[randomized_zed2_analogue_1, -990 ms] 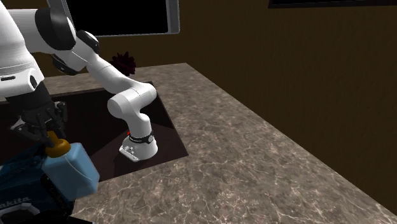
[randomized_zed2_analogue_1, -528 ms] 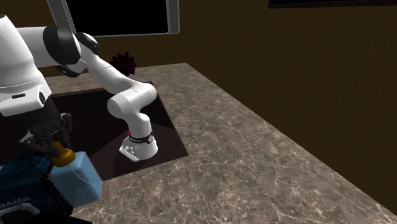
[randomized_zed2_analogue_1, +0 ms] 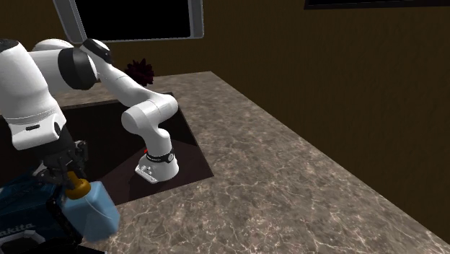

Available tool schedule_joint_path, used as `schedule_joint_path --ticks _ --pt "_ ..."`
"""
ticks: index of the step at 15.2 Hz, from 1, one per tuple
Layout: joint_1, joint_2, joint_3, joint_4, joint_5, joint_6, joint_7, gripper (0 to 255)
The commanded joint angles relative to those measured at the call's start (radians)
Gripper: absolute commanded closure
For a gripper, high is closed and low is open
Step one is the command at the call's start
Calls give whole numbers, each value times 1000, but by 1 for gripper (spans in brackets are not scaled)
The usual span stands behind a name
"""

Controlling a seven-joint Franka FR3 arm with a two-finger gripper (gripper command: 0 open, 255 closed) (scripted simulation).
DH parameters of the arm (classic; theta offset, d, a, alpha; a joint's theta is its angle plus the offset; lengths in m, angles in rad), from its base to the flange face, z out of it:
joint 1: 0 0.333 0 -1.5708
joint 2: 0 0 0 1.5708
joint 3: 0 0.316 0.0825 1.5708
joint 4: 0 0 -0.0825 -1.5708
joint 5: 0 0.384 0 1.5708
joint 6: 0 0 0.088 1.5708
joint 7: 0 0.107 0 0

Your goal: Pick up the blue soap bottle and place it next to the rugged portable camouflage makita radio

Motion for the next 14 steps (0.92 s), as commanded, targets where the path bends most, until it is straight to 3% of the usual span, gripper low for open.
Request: schedule_joint_path --ticks 1,9,10,14 --pt "-4 -4 -20 -21 -18 21 2 255" --pt "-6 -6 -33 -34 -29 33 4 255" --pt "-6 -7 -32 -34 -29 33 4 0" --pt "-6 -7 -33 -34 -29 33 4 0"
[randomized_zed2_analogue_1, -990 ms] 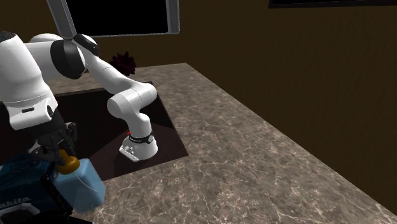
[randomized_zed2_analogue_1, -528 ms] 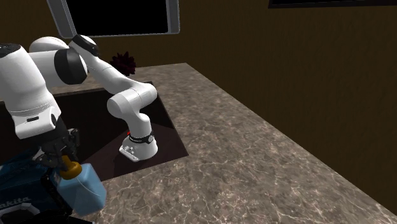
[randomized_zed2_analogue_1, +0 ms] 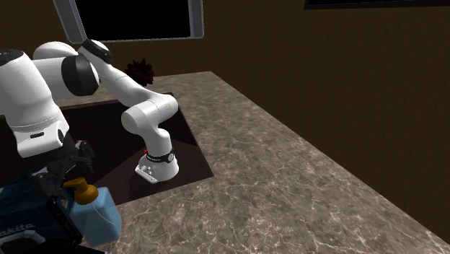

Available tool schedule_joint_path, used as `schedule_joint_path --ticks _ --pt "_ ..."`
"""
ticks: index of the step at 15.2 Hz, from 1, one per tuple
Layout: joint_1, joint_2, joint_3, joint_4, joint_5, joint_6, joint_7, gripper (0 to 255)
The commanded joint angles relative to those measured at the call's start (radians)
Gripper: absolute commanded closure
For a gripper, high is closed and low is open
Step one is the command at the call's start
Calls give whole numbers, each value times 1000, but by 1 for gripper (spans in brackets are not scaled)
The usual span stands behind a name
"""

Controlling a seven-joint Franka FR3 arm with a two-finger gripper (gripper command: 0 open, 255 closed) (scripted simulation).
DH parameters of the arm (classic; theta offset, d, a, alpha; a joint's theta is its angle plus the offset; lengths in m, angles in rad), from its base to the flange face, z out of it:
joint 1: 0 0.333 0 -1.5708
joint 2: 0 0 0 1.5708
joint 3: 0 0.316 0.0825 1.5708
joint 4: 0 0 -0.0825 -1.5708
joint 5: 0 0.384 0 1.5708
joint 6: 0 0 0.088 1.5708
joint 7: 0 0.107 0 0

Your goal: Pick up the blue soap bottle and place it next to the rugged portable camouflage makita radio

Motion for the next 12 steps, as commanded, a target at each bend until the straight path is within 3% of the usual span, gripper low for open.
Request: schedule_joint_path --ticks 1,5,12 --pt "0 0 0 0 0 0 0 0" --pt "21 25 81 105 73 -90 -16 0" --pt "21 25 81 105 73 -90 -16 0"
